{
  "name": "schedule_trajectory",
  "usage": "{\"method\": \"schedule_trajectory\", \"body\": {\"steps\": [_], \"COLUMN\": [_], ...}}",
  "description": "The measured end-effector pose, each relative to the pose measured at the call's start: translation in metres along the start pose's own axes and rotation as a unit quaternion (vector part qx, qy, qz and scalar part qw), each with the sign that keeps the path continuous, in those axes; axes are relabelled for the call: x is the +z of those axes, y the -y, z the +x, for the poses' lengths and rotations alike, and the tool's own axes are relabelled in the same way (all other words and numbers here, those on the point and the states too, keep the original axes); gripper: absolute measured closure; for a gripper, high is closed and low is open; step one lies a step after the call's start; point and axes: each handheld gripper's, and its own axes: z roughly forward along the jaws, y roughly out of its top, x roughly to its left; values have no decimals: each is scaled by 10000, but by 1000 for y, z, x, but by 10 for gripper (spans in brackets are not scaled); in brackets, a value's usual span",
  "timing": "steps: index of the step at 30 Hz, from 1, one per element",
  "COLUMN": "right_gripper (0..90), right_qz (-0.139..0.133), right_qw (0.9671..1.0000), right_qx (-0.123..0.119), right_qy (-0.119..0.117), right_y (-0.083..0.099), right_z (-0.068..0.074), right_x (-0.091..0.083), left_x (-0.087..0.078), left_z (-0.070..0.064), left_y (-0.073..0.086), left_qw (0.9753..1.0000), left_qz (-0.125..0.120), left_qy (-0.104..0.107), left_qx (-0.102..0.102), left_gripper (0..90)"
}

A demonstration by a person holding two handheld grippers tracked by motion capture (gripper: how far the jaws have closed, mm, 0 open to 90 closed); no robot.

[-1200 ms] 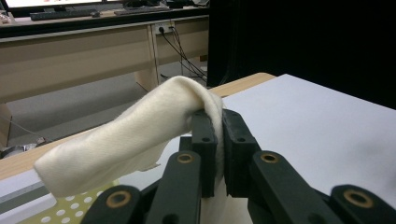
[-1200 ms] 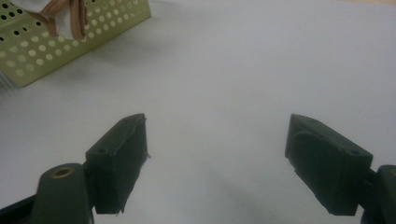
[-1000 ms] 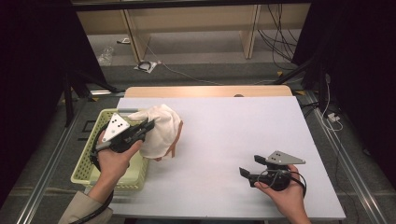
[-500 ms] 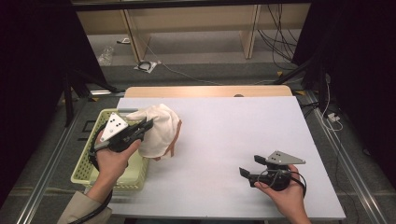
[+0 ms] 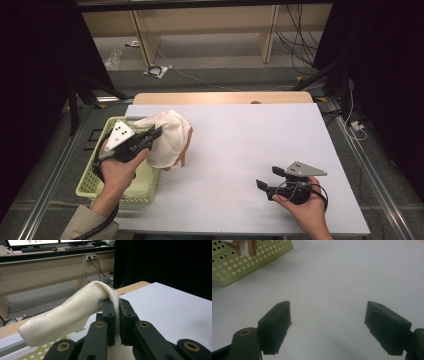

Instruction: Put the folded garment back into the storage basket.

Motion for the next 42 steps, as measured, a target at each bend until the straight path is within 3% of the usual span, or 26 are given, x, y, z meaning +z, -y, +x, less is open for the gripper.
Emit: {"method": "schedule_trajectory", "body": {"steps": [42], "right_gripper": [218], "right_qz": [23], "right_qw": [10000], "right_qx": [5], "right_qy": [4], "right_y": [0], "right_z": [0], "right_x": [0], "left_x": [-7], "left_z": [12], "left_y": [-5], "left_qw": [9999], "left_qz": [-29], "left_qy": [-117], "left_qx": [-95], "left_gripper": [843]}}
